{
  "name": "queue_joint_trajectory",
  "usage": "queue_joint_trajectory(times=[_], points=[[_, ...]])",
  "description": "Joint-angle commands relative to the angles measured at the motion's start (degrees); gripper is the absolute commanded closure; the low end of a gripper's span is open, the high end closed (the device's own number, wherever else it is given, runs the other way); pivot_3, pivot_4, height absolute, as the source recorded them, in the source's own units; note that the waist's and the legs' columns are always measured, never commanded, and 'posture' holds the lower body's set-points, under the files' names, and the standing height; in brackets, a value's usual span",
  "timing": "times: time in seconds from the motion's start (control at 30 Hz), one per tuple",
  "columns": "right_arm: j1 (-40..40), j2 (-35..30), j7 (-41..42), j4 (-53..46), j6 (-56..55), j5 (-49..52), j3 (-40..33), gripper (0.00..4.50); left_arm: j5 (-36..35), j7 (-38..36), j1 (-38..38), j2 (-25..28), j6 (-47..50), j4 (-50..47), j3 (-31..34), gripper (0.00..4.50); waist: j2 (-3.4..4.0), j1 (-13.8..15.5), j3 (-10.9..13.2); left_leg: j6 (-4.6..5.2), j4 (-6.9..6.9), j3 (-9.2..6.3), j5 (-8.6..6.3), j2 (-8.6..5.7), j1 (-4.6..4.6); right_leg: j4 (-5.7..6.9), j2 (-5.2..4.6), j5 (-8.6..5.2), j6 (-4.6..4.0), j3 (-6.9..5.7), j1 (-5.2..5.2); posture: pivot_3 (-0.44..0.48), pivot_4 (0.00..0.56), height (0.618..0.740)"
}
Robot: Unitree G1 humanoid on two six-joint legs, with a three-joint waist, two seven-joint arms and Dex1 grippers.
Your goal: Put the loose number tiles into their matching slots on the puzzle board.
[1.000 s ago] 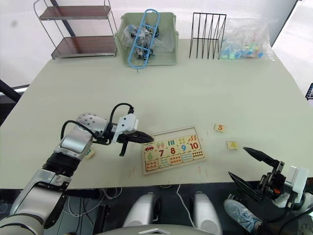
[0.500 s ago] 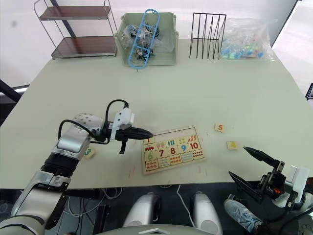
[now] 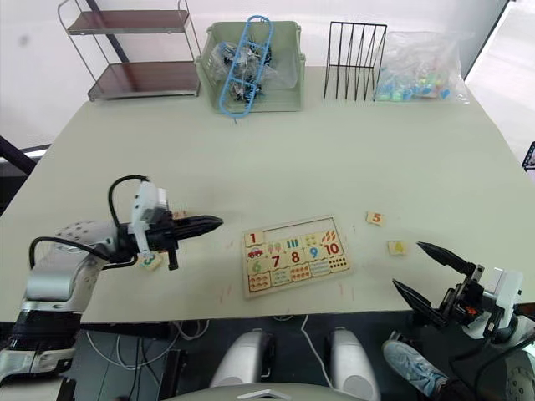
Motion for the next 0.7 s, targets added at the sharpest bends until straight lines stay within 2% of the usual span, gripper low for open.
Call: queue_joint_trajectory(times=[0.03, 0.07, 0.2, 0.4, 0.7], points=[[-2.0, -0.2, -2.4, 2.7, 0.7, -1.2, -1.0, 0.00, -4.4, 2.3, 3.6, -0.1, 1.1, -6.0, 5.1, 4.44, 0.00, -0.1, 0.0, 0.00, 0.00, 0.02, 0.00, 0.00, 0.00, 0.00, -0.02, 0.00, 0.00, 0.03, 0.00, 0.000, 0.150, 0.740], [-2.5, -0.2, -2.8, 3.7, 0.4, -1.8, -1.2, 0.00, -5.2, 3.2, 5.0, -0.5, 1.3, -7.1, 6.2, 4.44, 0.00, -0.2, 0.0, 0.00, 0.00, 0.02, 0.00, 0.00, 0.00, -0.01, -0.03, 0.00, 0.00, 0.04, -0.01, 0.000, 0.150, 0.740], [-3.5, -0.7, -3.9, 7.0, -0.4, -3.4, -2.4, 0.00, -6.6, 6.4, 11.3, -1.6, 0.8, -9.8, 10.3, 2.65, 0.00, -0.2, 0.0, 0.00, -0.02, 0.01, 0.00, 0.00, 0.00, 0.00, -0.01, 0.00, -0.01, 0.00, -0.01, 0.000, 0.150, 0.740], [-3.9, -2.1, -5.5, 10.9, -0.8, -6.1, -3.4, 0.00, -6.7, 8.8, 21.4, -4.4, -3.3, -7.3, 18.5, 0.01, 0.02, -0.5, 0.0, 0.00, -0.05, 0.11, 0.00, 0.01, 0.07, -0.01, -0.01, -0.02, -0.04, 0.09, -0.01, 0.000, 0.150, 0.740], [-1.7, -2.0, -3.5, 12.1, 1.9, -2.2, -6.2, 0.00, -6.4, 10.3, 33.2, -8.4, -9.5, -5.7, 26.5, 0.01, -0.02, -0.3, 0.0, 0.00, -0.05, 0.13, -0.01, 0.01, 0.06, -0.05, -0.04, -0.14, -0.23, 0.07, -0.01, 0.000, 0.150, 0.740]])
